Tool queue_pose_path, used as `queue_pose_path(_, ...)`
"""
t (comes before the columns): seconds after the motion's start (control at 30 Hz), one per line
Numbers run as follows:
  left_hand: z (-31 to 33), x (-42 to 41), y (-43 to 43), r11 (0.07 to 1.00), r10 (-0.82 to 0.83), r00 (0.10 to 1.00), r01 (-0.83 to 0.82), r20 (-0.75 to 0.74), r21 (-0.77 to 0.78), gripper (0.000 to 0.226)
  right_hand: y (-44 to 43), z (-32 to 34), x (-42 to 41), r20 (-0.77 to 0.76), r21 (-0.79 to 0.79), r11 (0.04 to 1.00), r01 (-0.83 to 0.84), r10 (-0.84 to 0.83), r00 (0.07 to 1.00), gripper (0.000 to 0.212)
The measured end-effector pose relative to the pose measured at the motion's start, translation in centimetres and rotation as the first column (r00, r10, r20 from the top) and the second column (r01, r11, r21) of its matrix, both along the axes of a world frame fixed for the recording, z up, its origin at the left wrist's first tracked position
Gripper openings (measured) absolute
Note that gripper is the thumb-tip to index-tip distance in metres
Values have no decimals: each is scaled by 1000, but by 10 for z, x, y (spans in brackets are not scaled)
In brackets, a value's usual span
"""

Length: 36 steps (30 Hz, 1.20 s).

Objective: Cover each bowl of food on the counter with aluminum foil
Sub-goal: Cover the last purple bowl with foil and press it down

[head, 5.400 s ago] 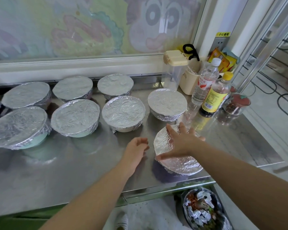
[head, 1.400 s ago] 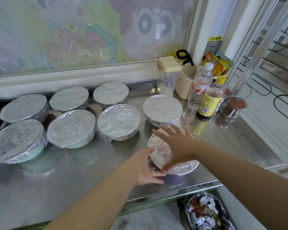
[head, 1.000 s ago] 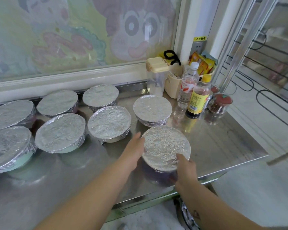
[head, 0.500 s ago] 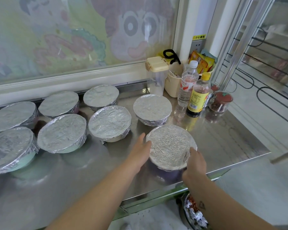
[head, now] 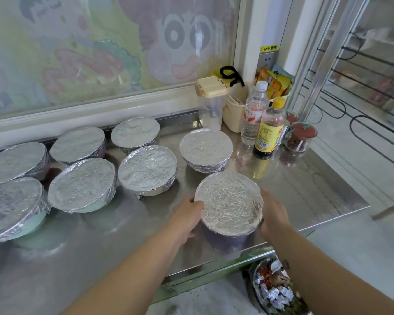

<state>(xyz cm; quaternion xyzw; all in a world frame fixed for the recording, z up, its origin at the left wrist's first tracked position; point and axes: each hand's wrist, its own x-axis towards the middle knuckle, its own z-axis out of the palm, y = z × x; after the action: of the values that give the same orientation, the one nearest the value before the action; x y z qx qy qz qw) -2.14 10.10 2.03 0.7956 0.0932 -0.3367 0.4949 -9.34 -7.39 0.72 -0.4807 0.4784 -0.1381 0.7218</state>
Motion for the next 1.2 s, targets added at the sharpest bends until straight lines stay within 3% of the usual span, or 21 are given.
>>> queue_pose_path(0.07,3,3,0,999,43,997,-44,68,19,16,5,-4,-6,-22,-25,1000,12,-13,1000,27)
queue_pose_path(0.13,0,6,-3,998,35,992,-28,119,-59,42,20,-7,-14,-29,-1,999,43,-43,999,26)
queue_pose_path(0.2,-7,9,-7,992,-25,995,37,99,-118,49,36,-5,-17,-31,59,995,83,-81,996,27)
queue_pose_path(0.43,9,-2,-16,971,75,997,-78,-23,-227,23,28,4,-12,-17,119,983,137,-136,991,21)
queue_pose_path(0.63,55,20,-18,945,99,989,-58,111,-323,26,6,57,5,139,45,995,87,-92,986,19)
queue_pose_path(0.83,128,85,-4,901,177,959,-69,219,-428,32,-2,130,85,298,37,998,-59,46,953,19)
queue_pose_path(0.97,147,137,13,846,212,969,-117,126,-521,27,5,157,160,316,-75,976,-205,219,923,22)
queue_pose_path(1.1,139,187,18,787,300,954,-239,16,-569,31,10,153,229,270,-205,938,-280,329,905,12)
queue_pose_path(1.17,130,210,15,769,319,947,-280,-35,-575,35,8,145,255,212,-204,934,-295,336,918,26)
queue_pose_path(1.2,125,221,13,766,325,945,-294,-50,-572,37,4,141,266,193,-199,933,-299,336,922,24)
